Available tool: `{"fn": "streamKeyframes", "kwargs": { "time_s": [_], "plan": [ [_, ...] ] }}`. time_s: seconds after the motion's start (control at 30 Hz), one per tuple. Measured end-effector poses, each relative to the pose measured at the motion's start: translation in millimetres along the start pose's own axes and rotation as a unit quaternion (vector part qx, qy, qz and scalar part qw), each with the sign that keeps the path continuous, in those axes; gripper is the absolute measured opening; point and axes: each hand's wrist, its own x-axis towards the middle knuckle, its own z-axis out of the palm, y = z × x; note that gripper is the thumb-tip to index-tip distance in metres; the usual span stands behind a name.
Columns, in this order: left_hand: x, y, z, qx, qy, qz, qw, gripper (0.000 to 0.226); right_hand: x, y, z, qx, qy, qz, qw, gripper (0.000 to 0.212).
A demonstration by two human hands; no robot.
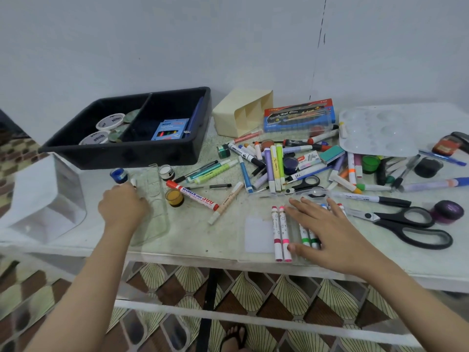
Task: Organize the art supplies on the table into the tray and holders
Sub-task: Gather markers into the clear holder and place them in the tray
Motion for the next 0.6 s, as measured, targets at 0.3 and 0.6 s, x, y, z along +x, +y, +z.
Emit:
{"fn": "streamKeyframes", "kwargs": {
  "time_s": [0.3,0.6],
  "plan": [
    [-4,16,-8,-0.047,-0.042,-0.084,0.995,0.017,0,-2,-1,0.021,0.017,-0.004,1.0,0.093],
    [-59,70,-72,-0.504,-0.143,0.029,0.851,0.005,-7,1,-5,0.068,0.044,0.021,0.997,0.081]
  ]
}}
